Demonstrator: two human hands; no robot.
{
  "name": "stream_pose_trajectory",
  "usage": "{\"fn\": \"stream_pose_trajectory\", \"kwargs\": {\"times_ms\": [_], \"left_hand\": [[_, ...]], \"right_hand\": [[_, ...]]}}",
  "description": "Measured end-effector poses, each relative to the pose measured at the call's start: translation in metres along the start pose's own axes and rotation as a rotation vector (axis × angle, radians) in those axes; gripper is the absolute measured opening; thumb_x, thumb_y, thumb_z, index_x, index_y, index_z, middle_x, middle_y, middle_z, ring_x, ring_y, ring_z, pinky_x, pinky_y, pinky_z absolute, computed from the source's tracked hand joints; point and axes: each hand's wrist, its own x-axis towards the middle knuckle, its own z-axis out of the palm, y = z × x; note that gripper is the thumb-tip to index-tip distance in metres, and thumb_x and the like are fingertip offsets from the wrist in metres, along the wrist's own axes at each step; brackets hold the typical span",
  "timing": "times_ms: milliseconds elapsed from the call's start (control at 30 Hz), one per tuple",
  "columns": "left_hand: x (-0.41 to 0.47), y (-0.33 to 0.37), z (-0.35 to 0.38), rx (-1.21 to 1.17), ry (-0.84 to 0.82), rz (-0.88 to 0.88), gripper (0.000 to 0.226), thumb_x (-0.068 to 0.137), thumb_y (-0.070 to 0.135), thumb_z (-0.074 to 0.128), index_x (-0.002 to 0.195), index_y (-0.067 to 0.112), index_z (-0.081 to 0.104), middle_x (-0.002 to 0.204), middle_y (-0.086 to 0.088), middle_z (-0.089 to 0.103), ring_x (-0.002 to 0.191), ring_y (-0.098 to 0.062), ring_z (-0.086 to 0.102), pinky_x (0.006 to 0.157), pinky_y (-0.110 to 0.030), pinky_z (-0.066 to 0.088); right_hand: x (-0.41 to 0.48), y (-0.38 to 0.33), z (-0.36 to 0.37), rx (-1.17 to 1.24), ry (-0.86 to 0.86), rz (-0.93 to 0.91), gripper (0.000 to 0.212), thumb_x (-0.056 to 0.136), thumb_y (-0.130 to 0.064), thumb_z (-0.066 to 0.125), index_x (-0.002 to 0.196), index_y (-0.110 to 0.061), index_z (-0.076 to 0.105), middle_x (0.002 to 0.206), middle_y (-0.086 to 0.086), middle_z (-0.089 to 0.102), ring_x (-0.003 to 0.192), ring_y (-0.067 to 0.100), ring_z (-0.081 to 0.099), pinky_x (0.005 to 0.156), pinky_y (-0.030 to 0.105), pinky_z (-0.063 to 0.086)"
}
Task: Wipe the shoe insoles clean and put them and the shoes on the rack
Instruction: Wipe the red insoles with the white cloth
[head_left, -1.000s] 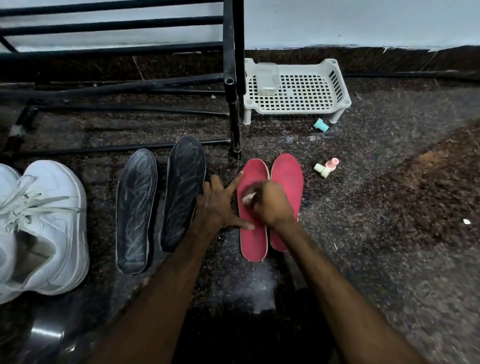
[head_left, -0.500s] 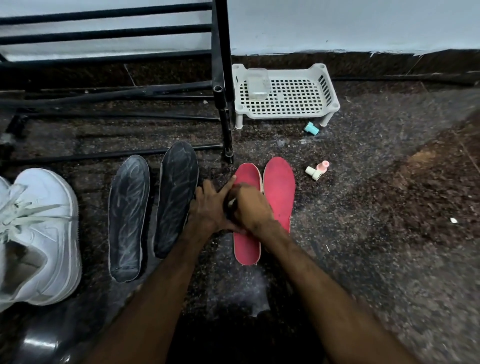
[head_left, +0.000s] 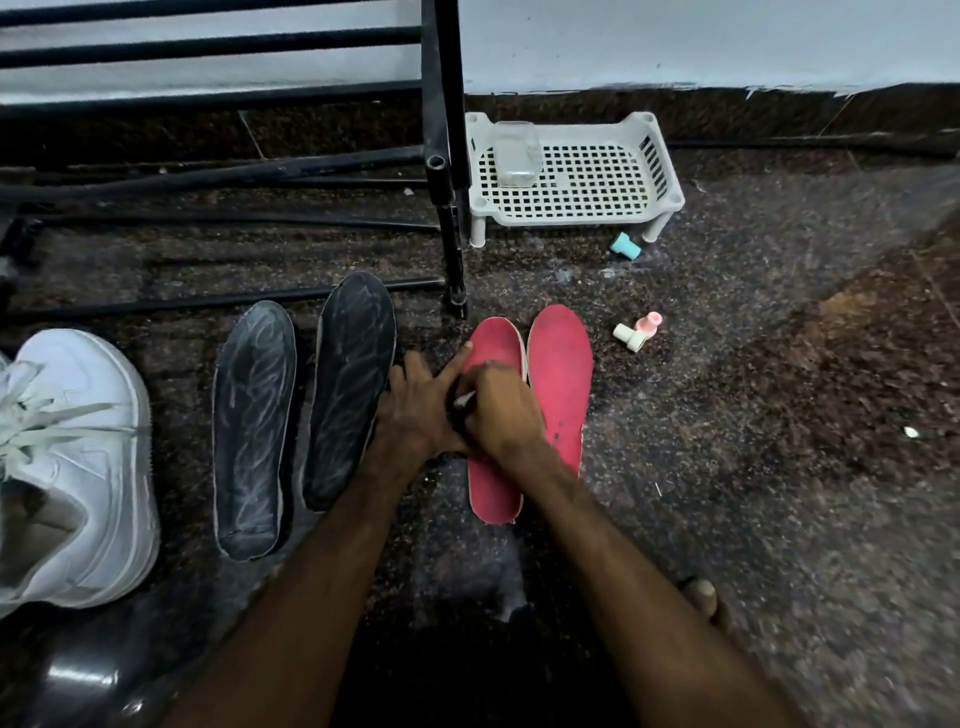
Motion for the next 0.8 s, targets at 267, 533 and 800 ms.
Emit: {"fn": "stream_pose_trajectory", "kwargs": {"times_ms": [267,533,800], "left_hand": [[-0.001,0.004,-0.001,0.027,-0.008,-0.013,0.124,0.060,0.054,0.084,0.152,0.049,0.000,0.125,-0.012,0.028,0.115,-0.033,0.037,0.091,-0.045,0.045],[-0.006,-0.005,-0.006,-0.279,-0.078,-0.065,0.141,0.051,0.058,0.089,0.154,0.039,-0.005,0.133,-0.017,0.032,0.122,-0.036,0.040,0.102,-0.049,0.041],[-0.033,0.012,0.007,-0.563,0.147,-0.302,0.042,0.080,0.042,0.075,0.107,0.015,0.057,0.092,-0.005,0.064,0.093,-0.030,0.063,0.080,-0.037,0.048]], "right_hand": [[-0.038,0.005,0.005,-0.062,0.086,0.043,0.021,0.081,-0.005,0.066,0.101,-0.009,0.067,0.104,0.010,0.064,0.095,0.030,0.064,0.080,0.038,0.053],[-0.016,0.042,-0.029,0.773,0.219,0.353,0.006,0.076,-0.006,0.077,0.077,-0.011,0.073,0.073,0.004,0.072,0.058,0.009,0.060,0.059,0.029,0.050],[-0.016,0.051,-0.038,0.485,0.139,0.355,0.007,0.075,-0.021,0.077,0.081,-0.018,0.076,0.082,-0.002,0.075,0.076,0.015,0.071,0.076,0.037,0.059]]}}
